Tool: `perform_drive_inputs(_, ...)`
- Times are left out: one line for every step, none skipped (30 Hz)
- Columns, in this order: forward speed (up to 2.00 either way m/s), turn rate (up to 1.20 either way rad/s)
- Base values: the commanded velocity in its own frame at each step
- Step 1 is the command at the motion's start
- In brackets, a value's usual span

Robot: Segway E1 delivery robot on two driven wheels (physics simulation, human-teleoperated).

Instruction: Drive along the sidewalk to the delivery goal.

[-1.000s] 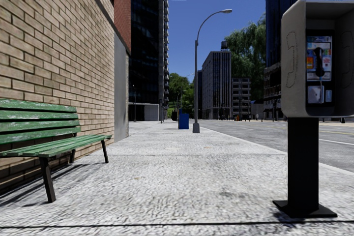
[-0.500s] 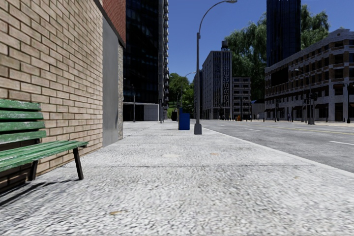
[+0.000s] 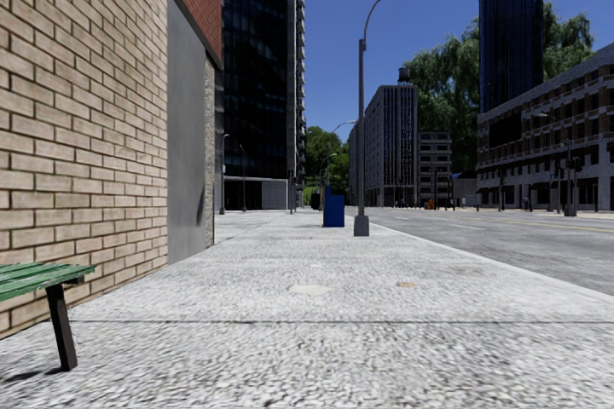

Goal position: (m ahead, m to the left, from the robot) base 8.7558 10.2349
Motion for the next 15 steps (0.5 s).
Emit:
perform_drive_inputs(1.8, 0.0)
perform_drive_inputs(1.8, 0.0)
perform_drive_inputs(1.8, 0.0)
perform_drive_inputs(1.8, 0.0)
perform_drive_inputs(1.8, 0.0)
perform_drive_inputs(1.8, 0.0)
perform_drive_inputs(1.8, 0.0)
perform_drive_inputs(1.8, 0.0)
perform_drive_inputs(1.81, 0.0)
perform_drive_inputs(1.81, 0.0)
perform_drive_inputs(1.81, 0.0)
perform_drive_inputs(1.81, 0.0)
perform_drive_inputs(1.82, 0.0)
perform_drive_inputs(1.82, 0.0)
perform_drive_inputs(1.82, 0.0)
